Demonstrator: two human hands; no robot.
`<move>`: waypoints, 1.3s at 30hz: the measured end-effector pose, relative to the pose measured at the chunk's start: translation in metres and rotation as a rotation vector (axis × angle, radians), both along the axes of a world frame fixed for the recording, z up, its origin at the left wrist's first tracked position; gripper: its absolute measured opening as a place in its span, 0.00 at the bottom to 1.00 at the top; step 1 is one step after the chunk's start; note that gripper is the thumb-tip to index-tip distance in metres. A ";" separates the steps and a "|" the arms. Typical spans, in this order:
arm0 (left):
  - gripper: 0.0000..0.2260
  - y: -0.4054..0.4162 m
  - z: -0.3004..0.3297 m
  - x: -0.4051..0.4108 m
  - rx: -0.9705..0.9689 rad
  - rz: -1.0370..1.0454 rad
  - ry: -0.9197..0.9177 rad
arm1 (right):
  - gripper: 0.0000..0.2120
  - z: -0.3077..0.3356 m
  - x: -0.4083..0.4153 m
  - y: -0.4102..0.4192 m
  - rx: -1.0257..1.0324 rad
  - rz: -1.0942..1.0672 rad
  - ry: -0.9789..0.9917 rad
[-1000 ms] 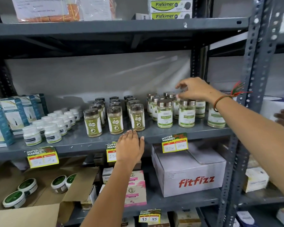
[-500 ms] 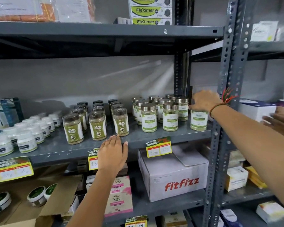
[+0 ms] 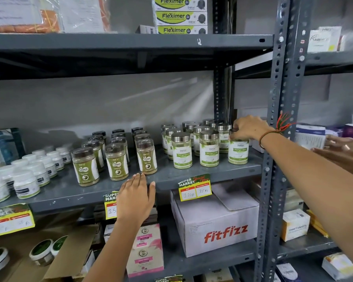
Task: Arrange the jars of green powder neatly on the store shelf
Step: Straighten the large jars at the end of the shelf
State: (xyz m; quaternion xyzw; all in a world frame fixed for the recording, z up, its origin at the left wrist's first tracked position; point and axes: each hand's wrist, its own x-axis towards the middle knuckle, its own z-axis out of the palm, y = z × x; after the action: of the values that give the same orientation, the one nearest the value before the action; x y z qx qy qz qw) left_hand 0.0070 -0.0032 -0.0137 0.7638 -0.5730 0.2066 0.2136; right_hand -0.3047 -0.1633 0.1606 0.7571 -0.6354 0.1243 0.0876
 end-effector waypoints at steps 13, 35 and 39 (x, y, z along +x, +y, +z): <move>0.25 0.001 0.001 -0.001 -0.011 0.004 -0.010 | 0.28 -0.007 -0.004 -0.032 0.032 0.098 -0.099; 0.25 0.003 0.002 -0.002 -0.027 -0.005 -0.004 | 0.36 -0.013 0.049 -0.015 -0.008 0.419 -0.036; 0.25 0.003 0.002 -0.001 -0.025 -0.007 -0.002 | 0.35 -0.012 0.047 -0.017 -0.011 0.399 -0.039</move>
State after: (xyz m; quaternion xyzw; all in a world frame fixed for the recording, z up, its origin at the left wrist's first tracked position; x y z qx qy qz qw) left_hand 0.0058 0.0003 -0.0120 0.7589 -0.5732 0.2139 0.2232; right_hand -0.2573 -0.1805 0.1488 0.8649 -0.4736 0.1576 0.0530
